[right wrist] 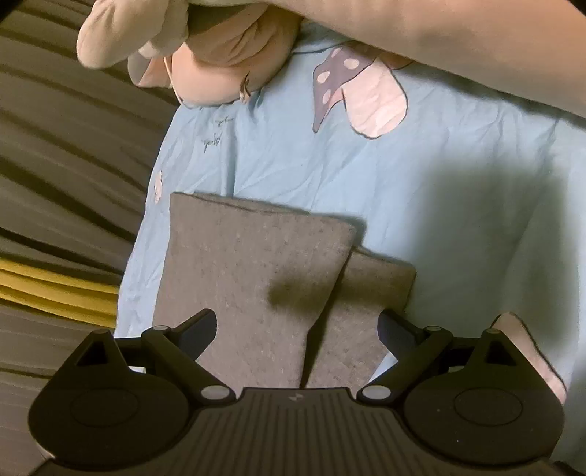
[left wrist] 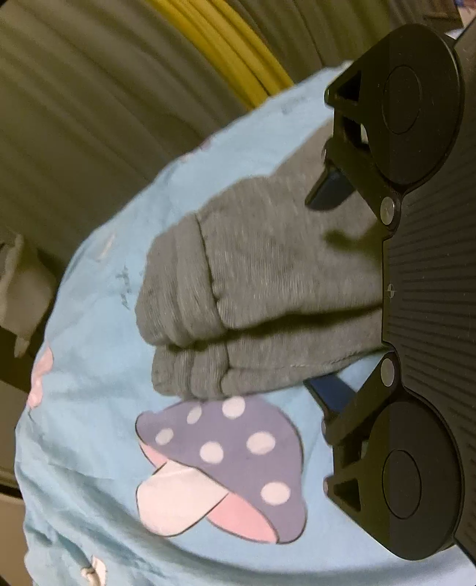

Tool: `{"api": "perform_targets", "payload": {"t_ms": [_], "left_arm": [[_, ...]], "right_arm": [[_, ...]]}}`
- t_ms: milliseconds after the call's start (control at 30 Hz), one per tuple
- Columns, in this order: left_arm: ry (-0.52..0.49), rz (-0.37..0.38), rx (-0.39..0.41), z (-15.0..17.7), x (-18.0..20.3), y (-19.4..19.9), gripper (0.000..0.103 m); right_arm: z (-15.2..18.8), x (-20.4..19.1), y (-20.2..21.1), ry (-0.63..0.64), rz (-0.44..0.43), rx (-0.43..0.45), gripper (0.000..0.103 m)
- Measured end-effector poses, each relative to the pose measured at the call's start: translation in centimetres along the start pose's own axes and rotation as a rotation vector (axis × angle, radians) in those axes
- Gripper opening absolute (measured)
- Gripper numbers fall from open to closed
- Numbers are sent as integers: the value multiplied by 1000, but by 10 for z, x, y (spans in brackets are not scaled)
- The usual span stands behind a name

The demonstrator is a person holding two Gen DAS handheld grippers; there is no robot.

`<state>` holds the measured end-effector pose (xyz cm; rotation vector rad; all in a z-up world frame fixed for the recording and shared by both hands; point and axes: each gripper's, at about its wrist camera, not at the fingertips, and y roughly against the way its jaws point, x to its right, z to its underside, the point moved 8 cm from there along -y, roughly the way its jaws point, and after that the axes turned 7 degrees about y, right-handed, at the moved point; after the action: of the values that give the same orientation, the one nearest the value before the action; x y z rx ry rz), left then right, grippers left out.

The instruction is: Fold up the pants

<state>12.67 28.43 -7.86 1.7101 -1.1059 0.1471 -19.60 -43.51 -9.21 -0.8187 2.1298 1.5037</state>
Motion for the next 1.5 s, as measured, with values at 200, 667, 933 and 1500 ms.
{"api": "perform_targets", "payload": {"t_ms": [200,667,933,1500], "left_arm": [[8,-13,-16,4,-8,4,67],[6,106,-16,11,9,26,85],[-33,47,-37,15,8,14,49],[-65,33,-55,11,8,16,15]], "right_arm": [[-3,1,-5,64,25,-4,52],[2,-5,-19,62,1,-9,24],[5,-8,-25,39,5,-17,13],[-3,-44,19,210,-3,68,4]]}}
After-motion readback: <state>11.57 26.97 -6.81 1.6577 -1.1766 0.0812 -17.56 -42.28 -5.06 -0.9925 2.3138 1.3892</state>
